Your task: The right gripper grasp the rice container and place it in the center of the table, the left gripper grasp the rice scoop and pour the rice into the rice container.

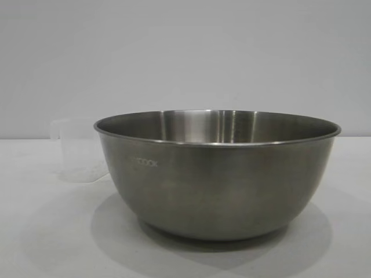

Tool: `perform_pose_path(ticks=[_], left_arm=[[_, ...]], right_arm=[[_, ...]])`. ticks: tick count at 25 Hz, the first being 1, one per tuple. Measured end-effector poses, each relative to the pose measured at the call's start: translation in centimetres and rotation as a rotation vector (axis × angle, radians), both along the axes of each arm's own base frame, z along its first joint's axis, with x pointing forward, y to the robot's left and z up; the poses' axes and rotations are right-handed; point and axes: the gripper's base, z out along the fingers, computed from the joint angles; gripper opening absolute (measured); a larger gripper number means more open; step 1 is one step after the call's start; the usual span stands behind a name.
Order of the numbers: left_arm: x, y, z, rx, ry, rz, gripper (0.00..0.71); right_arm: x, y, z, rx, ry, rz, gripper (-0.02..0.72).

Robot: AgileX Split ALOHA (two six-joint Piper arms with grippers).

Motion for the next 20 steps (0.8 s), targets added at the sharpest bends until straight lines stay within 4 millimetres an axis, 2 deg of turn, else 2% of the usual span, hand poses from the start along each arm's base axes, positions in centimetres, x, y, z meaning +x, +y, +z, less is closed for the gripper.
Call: perform_pose_path(ticks=[20], left_arm=[[-0.01,-0.03,0.0,0.002,0.0,0.028,0.103]], right_arm=[[-0.05,0.05,-0.02,0.002,0.003,-0.018,0.287]])
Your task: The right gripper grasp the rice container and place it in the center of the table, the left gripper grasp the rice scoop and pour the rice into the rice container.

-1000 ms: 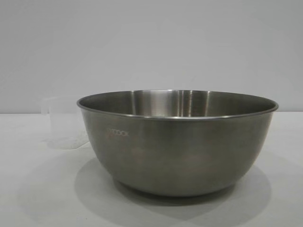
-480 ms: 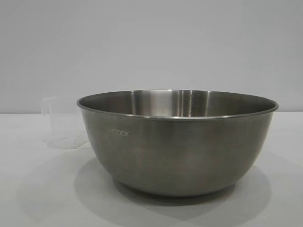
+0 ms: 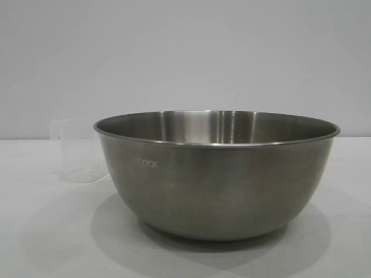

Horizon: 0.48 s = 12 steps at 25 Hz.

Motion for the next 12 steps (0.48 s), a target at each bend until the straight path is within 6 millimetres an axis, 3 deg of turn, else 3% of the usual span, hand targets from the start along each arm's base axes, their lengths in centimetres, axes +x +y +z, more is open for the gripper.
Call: perform_pose_path(ticks=[12], left_arm=[[-0.01,-0.11,0.0,-0.001,0.0,0.118,0.103]], right_arm=[[-0.13,0.27,0.0,0.004,0.001,-0.257,0.287]])
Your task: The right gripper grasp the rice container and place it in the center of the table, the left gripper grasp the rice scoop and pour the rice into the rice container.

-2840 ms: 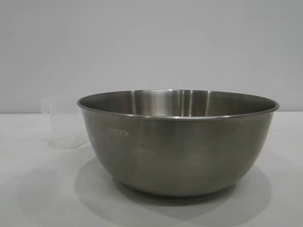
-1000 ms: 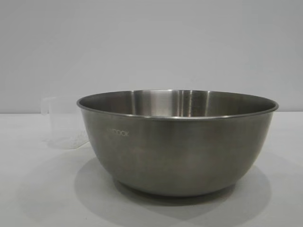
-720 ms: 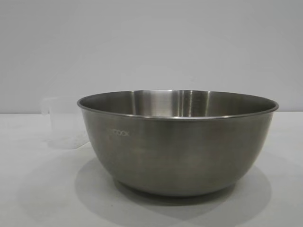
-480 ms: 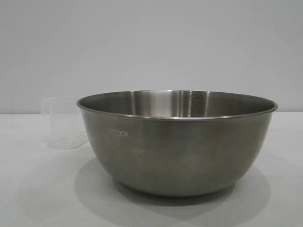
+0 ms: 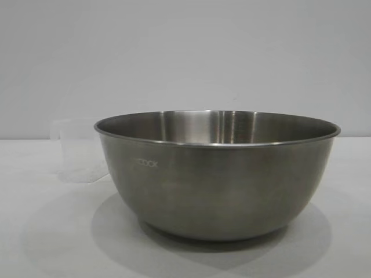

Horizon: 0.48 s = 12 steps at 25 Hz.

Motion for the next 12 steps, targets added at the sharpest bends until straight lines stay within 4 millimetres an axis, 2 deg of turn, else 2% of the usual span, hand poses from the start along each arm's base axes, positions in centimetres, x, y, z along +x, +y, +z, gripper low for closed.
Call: perform_pose_path(ticks=[12], left_arm=[[0.0,-0.03,0.0,0.0,0.0,0.037,0.103]], right_arm=[[-0.02,0.07,0.0,0.0,0.0,-0.075,0.287]])
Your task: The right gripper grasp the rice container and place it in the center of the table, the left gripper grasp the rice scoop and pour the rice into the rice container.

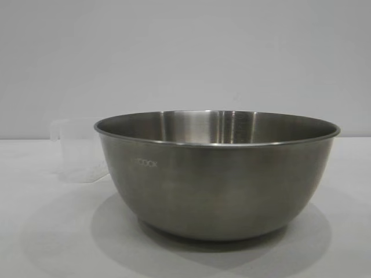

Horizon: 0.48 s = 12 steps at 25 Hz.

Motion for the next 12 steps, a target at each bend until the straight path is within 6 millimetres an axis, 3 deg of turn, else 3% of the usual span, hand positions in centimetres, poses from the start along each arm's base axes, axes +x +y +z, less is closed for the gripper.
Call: perform_pose_path(ticks=[12], left_arm=[[0.0,0.0,0.0,0.0,0.0,0.004,0.103]], right_arm=[[-0.01,0.02,0.0,0.0,0.0,-0.022,0.287]])
